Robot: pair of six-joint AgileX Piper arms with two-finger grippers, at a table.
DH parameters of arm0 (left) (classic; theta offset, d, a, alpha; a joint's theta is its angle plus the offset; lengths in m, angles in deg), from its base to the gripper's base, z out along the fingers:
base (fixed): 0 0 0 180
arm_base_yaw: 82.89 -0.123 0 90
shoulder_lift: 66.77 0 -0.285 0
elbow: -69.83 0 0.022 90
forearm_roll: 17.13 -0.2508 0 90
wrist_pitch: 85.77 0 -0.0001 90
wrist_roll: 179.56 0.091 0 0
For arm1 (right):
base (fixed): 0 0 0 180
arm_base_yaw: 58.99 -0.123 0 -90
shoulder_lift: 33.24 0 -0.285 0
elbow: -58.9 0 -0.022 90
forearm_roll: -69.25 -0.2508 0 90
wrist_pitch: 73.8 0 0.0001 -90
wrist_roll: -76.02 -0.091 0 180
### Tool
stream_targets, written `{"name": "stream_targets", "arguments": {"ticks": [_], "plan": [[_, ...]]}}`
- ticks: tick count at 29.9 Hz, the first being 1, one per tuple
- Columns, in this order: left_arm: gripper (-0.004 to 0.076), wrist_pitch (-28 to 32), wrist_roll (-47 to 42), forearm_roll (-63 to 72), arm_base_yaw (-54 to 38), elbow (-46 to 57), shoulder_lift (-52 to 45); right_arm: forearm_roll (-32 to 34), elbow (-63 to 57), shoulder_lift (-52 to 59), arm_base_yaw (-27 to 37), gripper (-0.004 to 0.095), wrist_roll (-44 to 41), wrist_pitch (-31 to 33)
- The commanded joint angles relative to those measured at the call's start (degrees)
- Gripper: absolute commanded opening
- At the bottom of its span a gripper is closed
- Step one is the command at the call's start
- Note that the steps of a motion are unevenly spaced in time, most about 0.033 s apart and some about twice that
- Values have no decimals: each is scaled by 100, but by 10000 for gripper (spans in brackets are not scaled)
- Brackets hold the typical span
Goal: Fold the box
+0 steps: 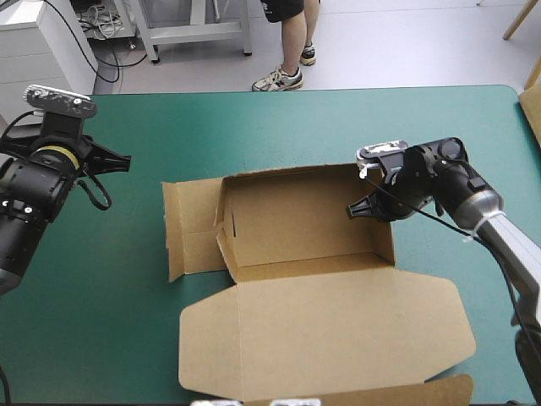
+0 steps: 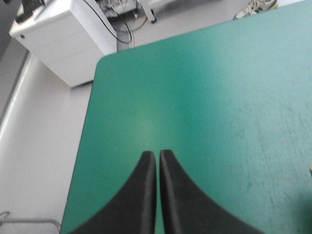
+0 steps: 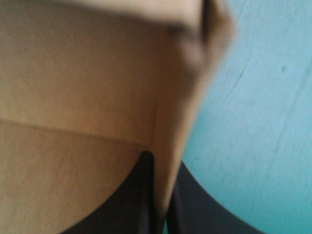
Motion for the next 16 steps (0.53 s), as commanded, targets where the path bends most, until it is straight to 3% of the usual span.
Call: {"name": "stream_targets", "arguments": {"ticks": [1, 10, 13, 16], "plan": [[8, 110, 896, 1127, -652, -158, -109, -160, 332, -493, 4, -2, 214, -183], [8, -389, 1675, 1897, -1525, -146, 109, -123, 1117, -1055, 14, 18, 458, -530], [8, -399, 1697, 1855, -1536, -111, 107, 3, 1337, -1055, 14, 108, 501, -421], [8, -399, 1727, 1904, -1536, -105, 135, 109, 1548, -1055, 14, 286, 264, -380]]}}
